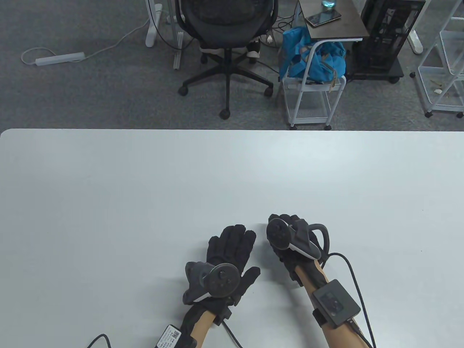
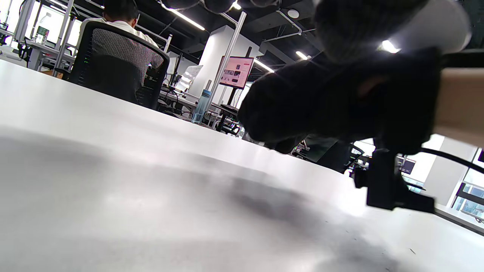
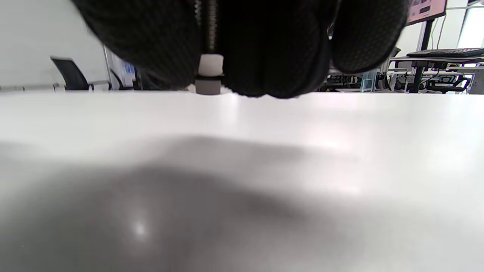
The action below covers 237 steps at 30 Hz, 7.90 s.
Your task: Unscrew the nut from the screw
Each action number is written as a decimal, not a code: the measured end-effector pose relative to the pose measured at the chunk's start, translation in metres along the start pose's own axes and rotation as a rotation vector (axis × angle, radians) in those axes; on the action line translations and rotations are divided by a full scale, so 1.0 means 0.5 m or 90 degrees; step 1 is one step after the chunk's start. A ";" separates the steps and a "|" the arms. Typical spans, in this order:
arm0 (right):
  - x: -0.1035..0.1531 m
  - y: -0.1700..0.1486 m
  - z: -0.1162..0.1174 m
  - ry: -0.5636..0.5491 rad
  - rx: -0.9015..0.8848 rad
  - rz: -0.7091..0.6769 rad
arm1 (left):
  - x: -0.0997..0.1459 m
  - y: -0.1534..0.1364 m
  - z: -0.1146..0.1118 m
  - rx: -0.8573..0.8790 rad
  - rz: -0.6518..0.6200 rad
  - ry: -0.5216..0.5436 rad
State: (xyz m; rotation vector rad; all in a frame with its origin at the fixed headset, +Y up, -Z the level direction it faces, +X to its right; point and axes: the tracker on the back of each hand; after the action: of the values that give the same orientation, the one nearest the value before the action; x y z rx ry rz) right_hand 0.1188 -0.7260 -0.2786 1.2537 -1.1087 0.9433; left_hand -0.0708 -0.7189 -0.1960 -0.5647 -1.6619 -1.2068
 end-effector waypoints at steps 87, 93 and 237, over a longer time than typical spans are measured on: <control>0.206 -0.020 -0.002 -0.120 -0.763 -0.017 | 0.012 -0.028 -0.049 0.692 0.115 0.073; 0.205 -0.018 0.006 -0.109 -0.692 0.027 | 0.012 -0.025 -0.050 0.673 0.108 0.077; 0.204 -0.007 0.013 -0.099 -0.665 0.010 | 0.010 -0.044 -0.060 0.714 0.133 0.073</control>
State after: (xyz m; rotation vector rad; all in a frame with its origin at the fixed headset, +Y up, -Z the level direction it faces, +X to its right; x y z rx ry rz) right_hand 0.1448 -0.7371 -0.1803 0.4472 -1.4476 0.1696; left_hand -0.0775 -0.7558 -0.2003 0.0489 -1.8123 -0.0439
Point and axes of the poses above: the tracker on the back of each hand, its own y axis roughly to the thumb side, its own x axis roughly from the fingertips to the wrist, z = x × y, and after that the axes turned 2 degrees about x, right-handed
